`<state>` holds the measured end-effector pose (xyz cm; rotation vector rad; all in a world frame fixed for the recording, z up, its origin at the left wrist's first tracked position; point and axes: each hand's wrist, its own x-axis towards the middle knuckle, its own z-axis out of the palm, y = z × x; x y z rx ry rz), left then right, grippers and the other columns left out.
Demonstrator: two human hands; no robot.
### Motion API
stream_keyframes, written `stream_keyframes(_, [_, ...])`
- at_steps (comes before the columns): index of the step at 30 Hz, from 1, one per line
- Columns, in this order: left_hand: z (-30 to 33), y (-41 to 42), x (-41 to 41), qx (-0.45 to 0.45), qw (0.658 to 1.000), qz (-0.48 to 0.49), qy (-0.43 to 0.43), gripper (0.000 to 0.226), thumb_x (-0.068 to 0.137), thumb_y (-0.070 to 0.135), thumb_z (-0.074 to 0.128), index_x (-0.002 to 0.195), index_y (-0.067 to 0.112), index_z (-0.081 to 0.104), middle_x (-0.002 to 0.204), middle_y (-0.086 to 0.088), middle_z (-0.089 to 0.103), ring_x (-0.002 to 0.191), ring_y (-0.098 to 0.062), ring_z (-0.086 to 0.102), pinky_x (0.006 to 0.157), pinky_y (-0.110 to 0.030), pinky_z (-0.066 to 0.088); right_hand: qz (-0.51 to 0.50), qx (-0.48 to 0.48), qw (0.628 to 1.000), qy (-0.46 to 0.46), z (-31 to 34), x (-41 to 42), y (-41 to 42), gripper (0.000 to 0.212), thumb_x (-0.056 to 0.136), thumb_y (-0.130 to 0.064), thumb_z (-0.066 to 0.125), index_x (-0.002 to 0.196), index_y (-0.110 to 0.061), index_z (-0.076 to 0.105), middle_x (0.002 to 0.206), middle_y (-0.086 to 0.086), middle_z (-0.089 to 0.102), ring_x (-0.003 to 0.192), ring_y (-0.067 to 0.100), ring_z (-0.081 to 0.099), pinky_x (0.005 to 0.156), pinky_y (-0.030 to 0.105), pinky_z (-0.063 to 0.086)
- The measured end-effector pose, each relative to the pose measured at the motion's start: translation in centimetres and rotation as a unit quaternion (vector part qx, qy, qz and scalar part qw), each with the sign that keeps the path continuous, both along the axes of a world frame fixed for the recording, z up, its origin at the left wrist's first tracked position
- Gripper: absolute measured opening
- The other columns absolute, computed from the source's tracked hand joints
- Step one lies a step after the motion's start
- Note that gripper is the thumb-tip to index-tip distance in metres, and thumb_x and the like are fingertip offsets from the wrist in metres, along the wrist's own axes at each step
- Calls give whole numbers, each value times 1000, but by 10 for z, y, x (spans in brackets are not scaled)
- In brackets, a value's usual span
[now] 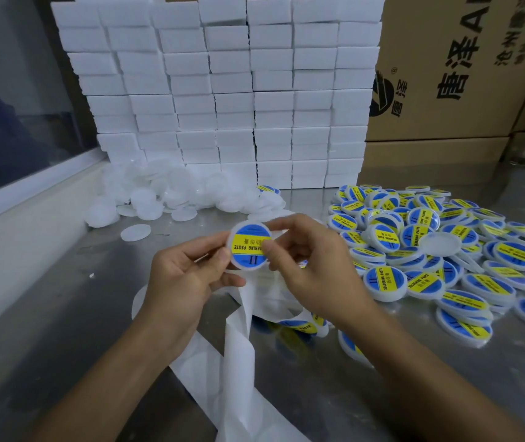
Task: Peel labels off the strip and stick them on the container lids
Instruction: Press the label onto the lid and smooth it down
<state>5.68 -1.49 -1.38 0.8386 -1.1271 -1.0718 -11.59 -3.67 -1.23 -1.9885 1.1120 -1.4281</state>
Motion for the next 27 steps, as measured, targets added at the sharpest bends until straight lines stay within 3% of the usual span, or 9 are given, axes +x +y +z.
stream_keyframes(2, [1, 0, 1, 9, 1000, -4, 15, 23, 85, 1, 56, 94, 11, 74, 90, -12, 76, 72, -19, 70, 55, -24, 54, 30, 14, 999, -2, 0, -2, 0, 27, 85, -19, 74, 110, -24, 65, 73, -3, 68, 67, 14, 66, 68, 31, 57])
stream_keyframes(4, [4, 1, 3, 16, 1000, -14, 20, 23, 82, 5, 57, 88, 14, 78, 88, -12, 75, 69, -17, 68, 50, -22, 51, 70, 63, 995, -36, 3, -3, 2, 31, 80, -15, 78, 109, -18, 65, 75, 5, 70, 65, 20, 67, 65, 28, 57])
stream_keyframes(7, [5, 2, 4, 15, 999, -28, 24, 26, 83, 8, 55, 83, 15, 80, 85, -13, 74, 62, -15, 62, 42, -20, 41, 132, 134, 975, -121, 9, -5, 1, 14, 84, -8, 73, 96, -7, 65, 70, 18, 70, 56, 23, 67, 54, 26, 53])
stream_keyframes(9, [4, 3, 3, 7, 999, -42, 0, 25, 81, 11, 56, 86, 17, 80, 85, -13, 74, 59, -14, 58, 41, -19, 38, 118, 121, 976, -140, 9, -5, 1, 9, 89, -11, 68, 83, -6, 63, 62, 15, 69, 48, 20, 63, 47, 24, 49])
stream_keyframes(14, [-2, 4, -1, 5, 995, -56, -77, 35, 94, 2, 51, 96, 25, 79, 88, -17, 73, 45, -16, 43, 44, -21, 41, 22, 69, 988, -139, 6, 0, 4, 40, 85, -31, 73, 66, -6, 48, 54, 12, 65, 39, 20, 59, 35, 25, 42])
stream_keyframes(19, [-4, 3, -2, 20, 996, -6, -86, 36, 95, 2, 52, 88, 25, 79, 86, -14, 74, 50, -20, 51, 47, -24, 47, 25, 74, 993, -92, 3, 4, 3, 27, 91, -24, 67, 76, -5, 54, 62, 8, 68, 46, 21, 63, 46, 31, 51])
stream_keyframes(23, [-1, 1, -2, 36, 998, 32, -39, 26, 93, -2, 55, 89, 13, 76, 84, -13, 75, 62, -20, 65, 48, -24, 51, 41, 75, 995, -46, 1, 2, 0, 5, 92, -11, 64, 96, -14, 63, 84, -2, 72, 64, 17, 68, 67, 39, 59])
stream_keyframes(25, [-1, 0, -2, 45, 998, 50, -19, 22, 91, -2, 57, 90, 11, 74, 85, -12, 76, 66, -20, 68, 51, -24, 53, 25, 34, 999, 8, -2, 2, 1, 29, 86, -15, 71, 112, -24, 63, 104, -14, 66, 76, 10, 67, 72, 33, 58])
stream_keyframes(27, [-1, 1, -2, 46, 998, 47, -17, 20, 91, 0, 58, 92, 12, 74, 86, -12, 76, 69, -21, 69, 53, -24, 54, 22, -15, 998, 52, -3, 3, 3, 51, 77, -26, 81, 123, -28, 60, 117, -14, 57, 86, 6, 63, 70, 24, 55])
